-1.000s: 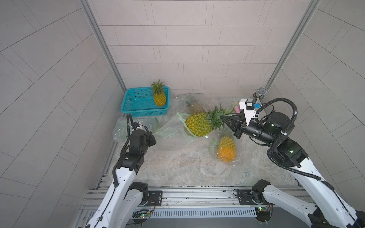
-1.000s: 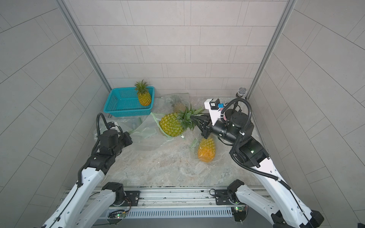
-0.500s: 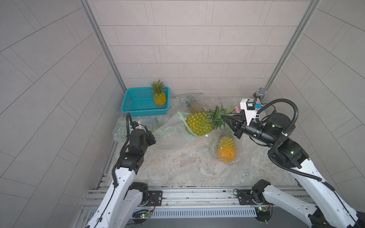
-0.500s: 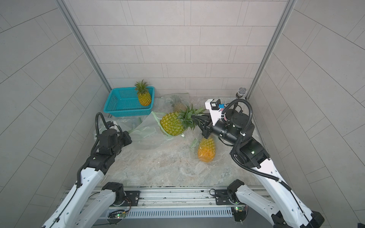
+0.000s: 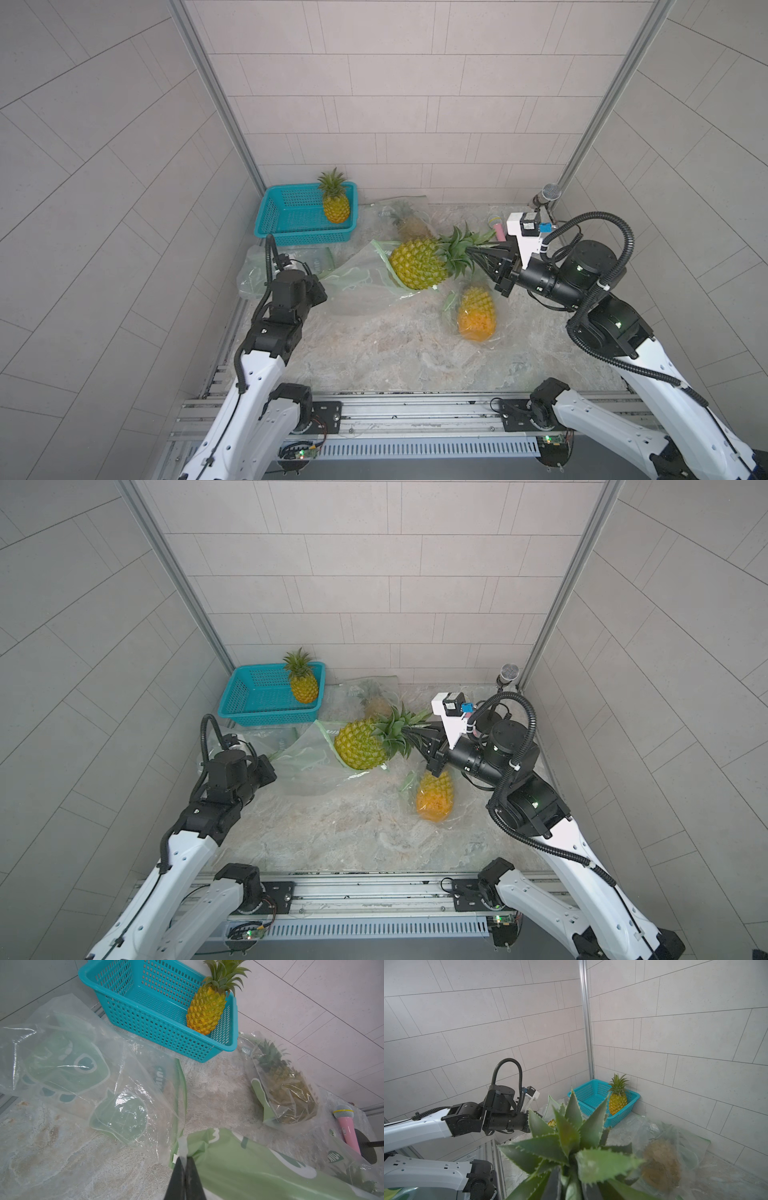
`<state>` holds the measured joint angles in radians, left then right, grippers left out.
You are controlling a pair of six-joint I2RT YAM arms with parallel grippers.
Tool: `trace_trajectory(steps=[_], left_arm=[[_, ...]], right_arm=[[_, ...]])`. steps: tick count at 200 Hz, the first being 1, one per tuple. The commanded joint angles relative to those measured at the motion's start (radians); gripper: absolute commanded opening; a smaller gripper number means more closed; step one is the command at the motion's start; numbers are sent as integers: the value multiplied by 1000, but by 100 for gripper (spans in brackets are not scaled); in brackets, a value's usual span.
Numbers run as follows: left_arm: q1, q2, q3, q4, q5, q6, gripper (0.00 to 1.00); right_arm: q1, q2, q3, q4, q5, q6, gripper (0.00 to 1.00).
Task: Open the zip-top bag and take out the pineapple
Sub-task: Pick up the pineapple from the zipper food storage bag.
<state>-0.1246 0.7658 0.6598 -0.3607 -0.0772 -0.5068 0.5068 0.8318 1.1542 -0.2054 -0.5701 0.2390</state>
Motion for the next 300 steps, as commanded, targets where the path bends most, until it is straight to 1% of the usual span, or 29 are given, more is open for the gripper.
trace_trajectory(steps=[1,22,59,85,136,181,222,239,272,300], left_arm=[[9,4,30,-66,-85,11,0],[9,2,39,-87,-119,14,0],[9,-10,35,-81,-111,21,0],[9,-14,40,-98,-132,25,0],[10,-37,38,-95,-122,34,0],[9,-52,45,-100,-102,64,0],[9,-60,55,-100,-49,86,0],[10,-56,66,-106,-17,88,0],[9,-44,90,-125,83,92,0],[9,-32,115,-184,99,85,0]], right_arm=[[-11,-67,21,198,-11,-18,0],[-10,-76,16,201,-3,-21,0],[-12,-82,3,200,40,-24,0],[-12,-105,-27,224,109,-19,0],[-12,-109,-32,201,211,-15,0],[-12,-108,-37,195,228,-18,0],[-13,-106,-33,191,206,-26,0],[-12,-105,-34,181,230,-33,0],[-13,-90,-18,129,287,-43,0],[-13,-66,2,80,323,-53,0]])
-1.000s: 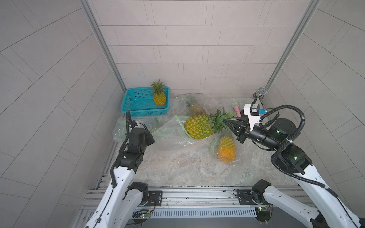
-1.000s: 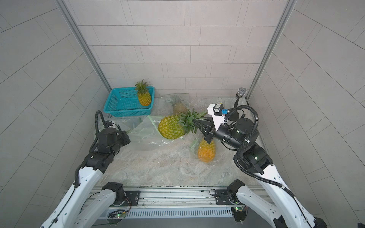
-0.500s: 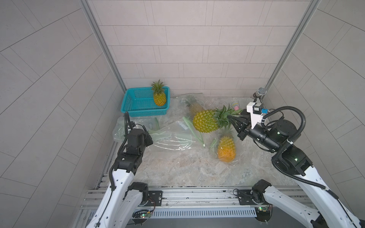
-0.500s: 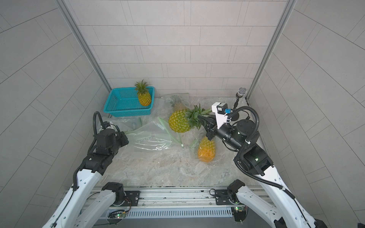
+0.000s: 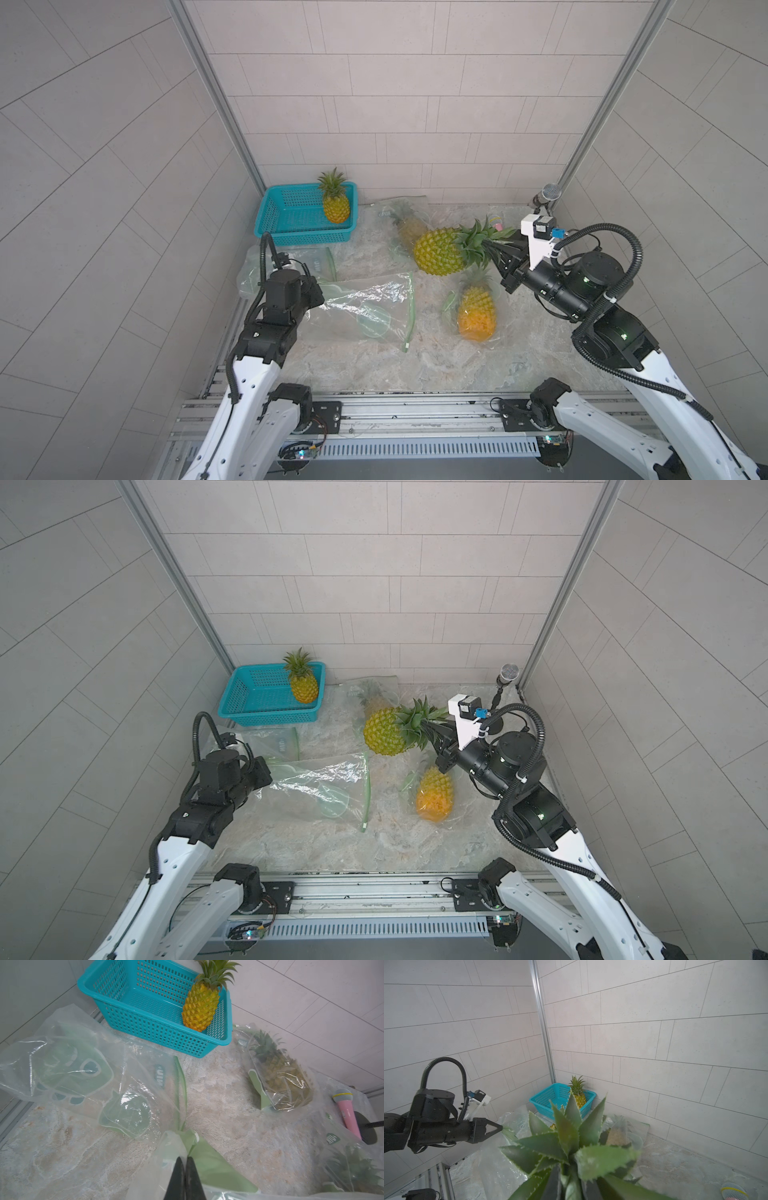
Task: Open the zip-top bag and take out the pineapple
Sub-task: Place the zipper food storage bag at the center of the board.
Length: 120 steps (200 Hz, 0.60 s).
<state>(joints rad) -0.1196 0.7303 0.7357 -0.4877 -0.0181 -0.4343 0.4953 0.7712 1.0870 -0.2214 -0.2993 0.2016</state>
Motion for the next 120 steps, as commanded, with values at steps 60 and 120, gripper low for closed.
trace_trajectory(steps=[60,120], left_arm=[[5,-14,73,-206,-196,60,0],[14,22,37,-164,-360,160,0]], right_arm=[[-15,42,87,45,61,-31,0],[-29,85,100,41,43,-31,0]])
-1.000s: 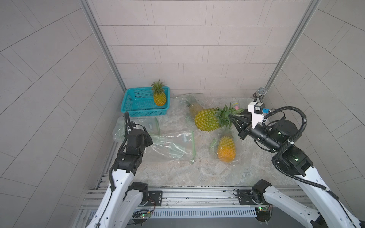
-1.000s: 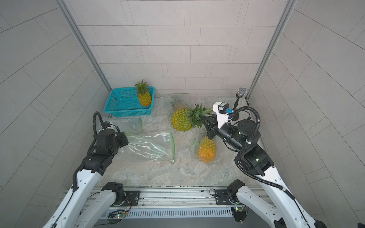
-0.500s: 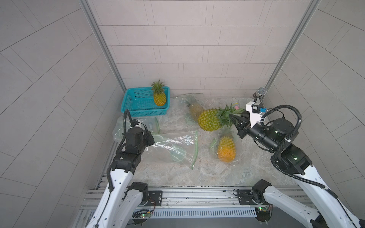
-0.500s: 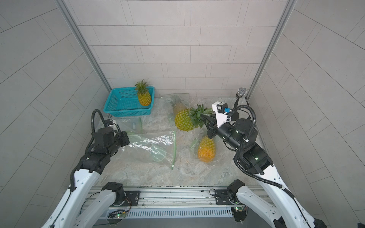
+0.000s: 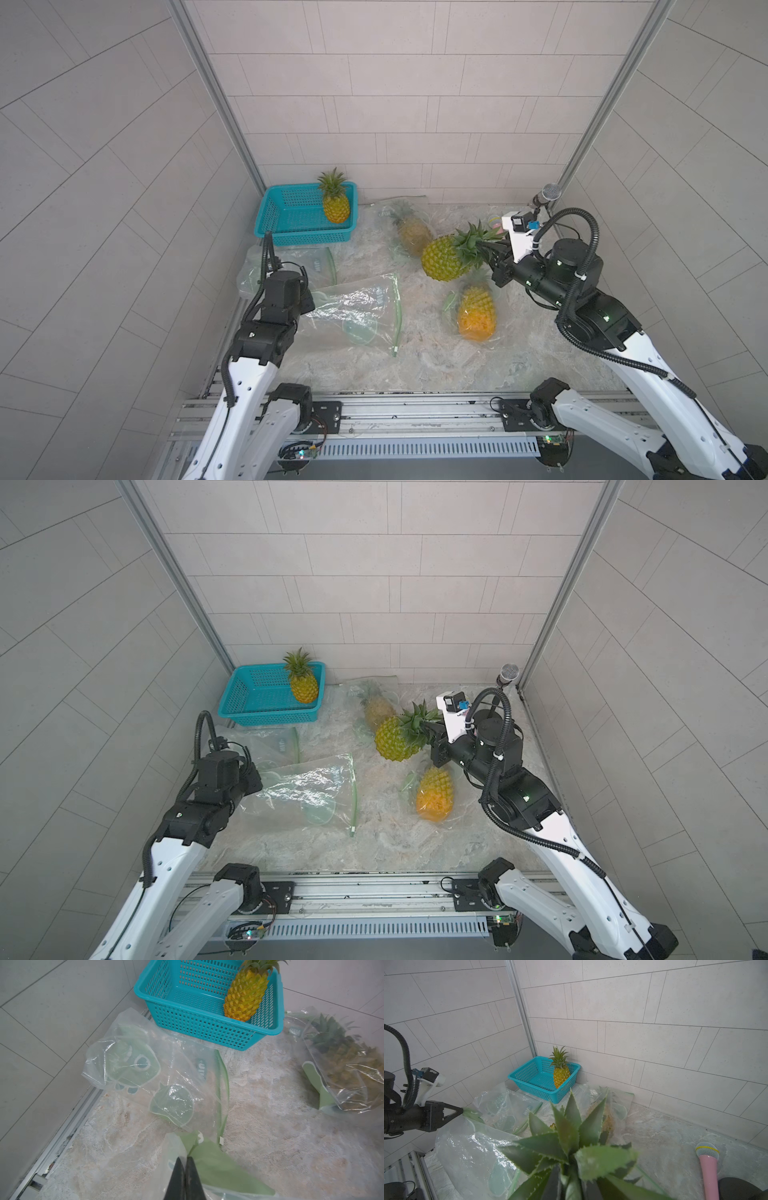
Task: Open the zip-top bag and take out the pineapple
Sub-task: Place the zipper food storage bag at the center of the board.
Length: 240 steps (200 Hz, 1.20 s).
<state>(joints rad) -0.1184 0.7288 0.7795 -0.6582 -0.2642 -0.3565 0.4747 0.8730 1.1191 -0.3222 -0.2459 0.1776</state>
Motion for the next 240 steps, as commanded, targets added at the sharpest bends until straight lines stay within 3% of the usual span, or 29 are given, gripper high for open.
trace_trajectory(steps=[1,43,92,141,165,178,213,240], left_arm=[[14,25,-7,8,-115,86,0],[94,118,15,58,-123,211,0],[115,202,19,111,-288,366,0],[162,293,44,181,-320,457,1],[180,340,64,199,-345,458,11],[191,352,71,212,-357,452,34],[202,347,95,230,-368,446,72],[203,315,140,215,-268,437,83]], right_arm=[[-8,-16,68,141,-10,-7,0],[-24,16,82,136,-28,-7,0],[-38,50,90,140,-63,-6,0],[-45,70,91,144,-101,3,0],[-47,76,87,143,-113,5,0],[-50,80,83,143,-120,6,0],[-54,105,79,143,-147,14,0],[-58,135,77,143,-175,8,0]])
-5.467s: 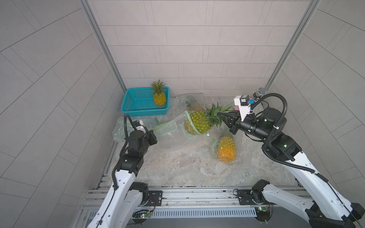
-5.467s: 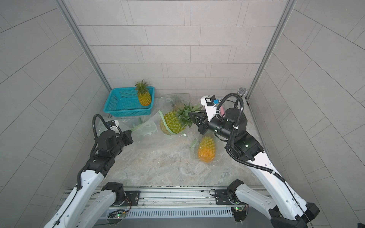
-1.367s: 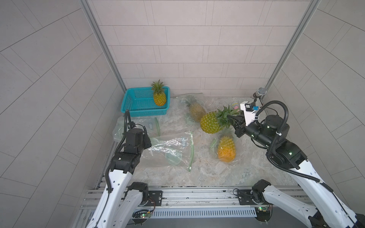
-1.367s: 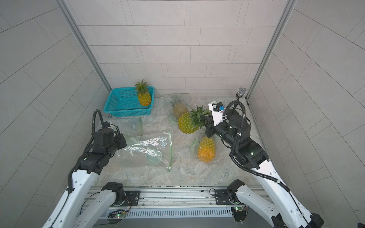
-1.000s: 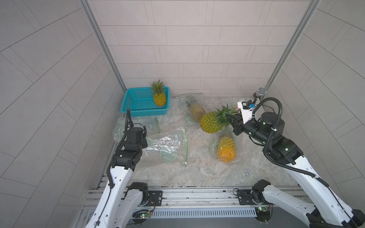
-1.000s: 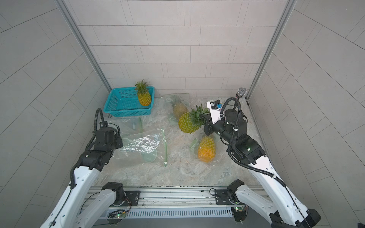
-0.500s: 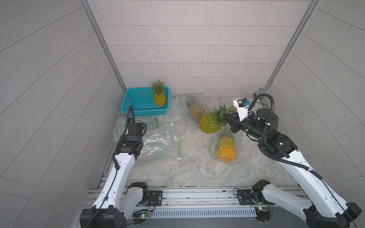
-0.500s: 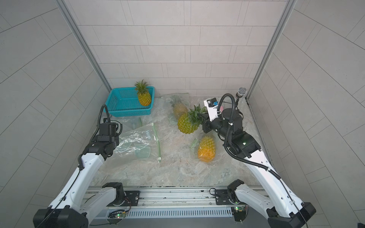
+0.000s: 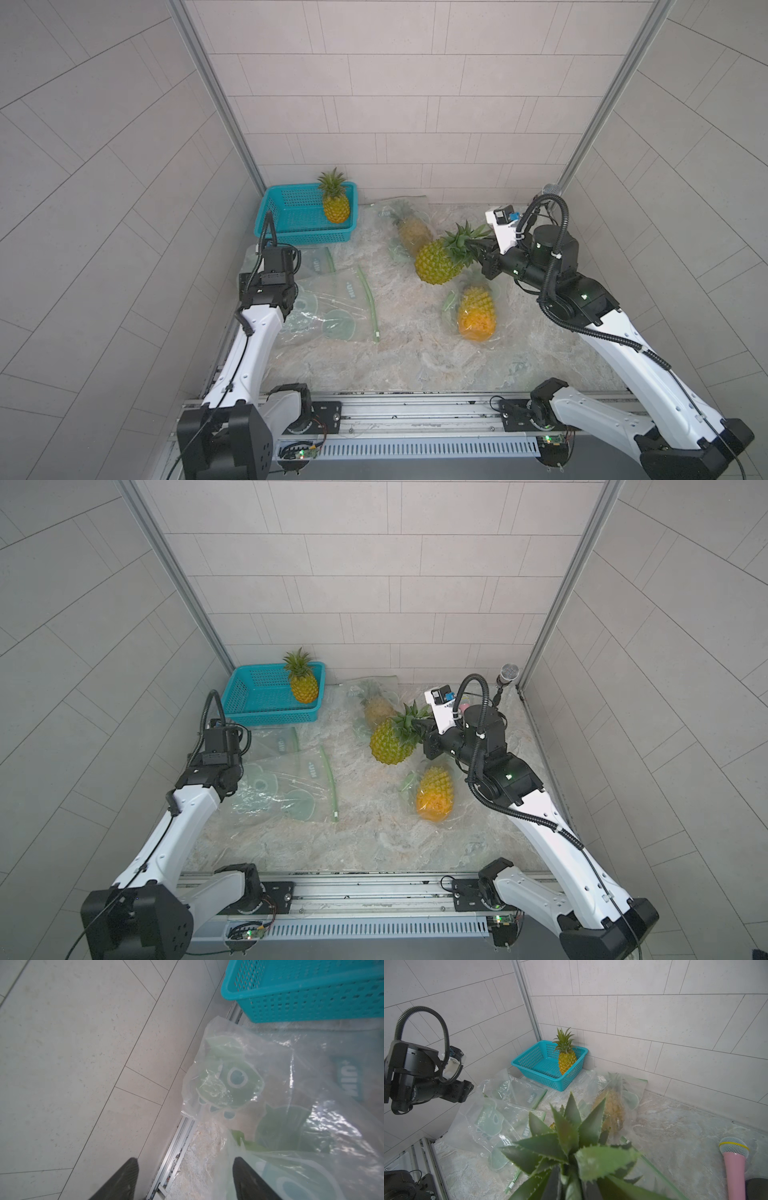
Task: Open the zip-top bag and take out the pineapple
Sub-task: Place the zipper food storage bag at the center of the board.
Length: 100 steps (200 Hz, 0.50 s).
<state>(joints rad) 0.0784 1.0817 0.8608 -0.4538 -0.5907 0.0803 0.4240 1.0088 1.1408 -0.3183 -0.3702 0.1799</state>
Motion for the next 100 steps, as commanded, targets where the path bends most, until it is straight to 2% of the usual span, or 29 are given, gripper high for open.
trace_trajectory(steps=[1,17,60,84,100], left_arm=[[5,-39,61,11,63,0,83],[6,-69,87,-7,205,-10,85],[-10,-158,102,-5,838,-30,85],[-51,-193,120,4,1083,-19,85],[-108,-215,135,12,1182,-3,85]], right_arm=[[-7,1,56,139,-51,6,0],[-7,22,61,139,-78,-2,0],[-8,94,96,111,-196,-58,0],[-5,136,128,74,-281,-95,0],[5,163,151,46,-315,-119,0]])
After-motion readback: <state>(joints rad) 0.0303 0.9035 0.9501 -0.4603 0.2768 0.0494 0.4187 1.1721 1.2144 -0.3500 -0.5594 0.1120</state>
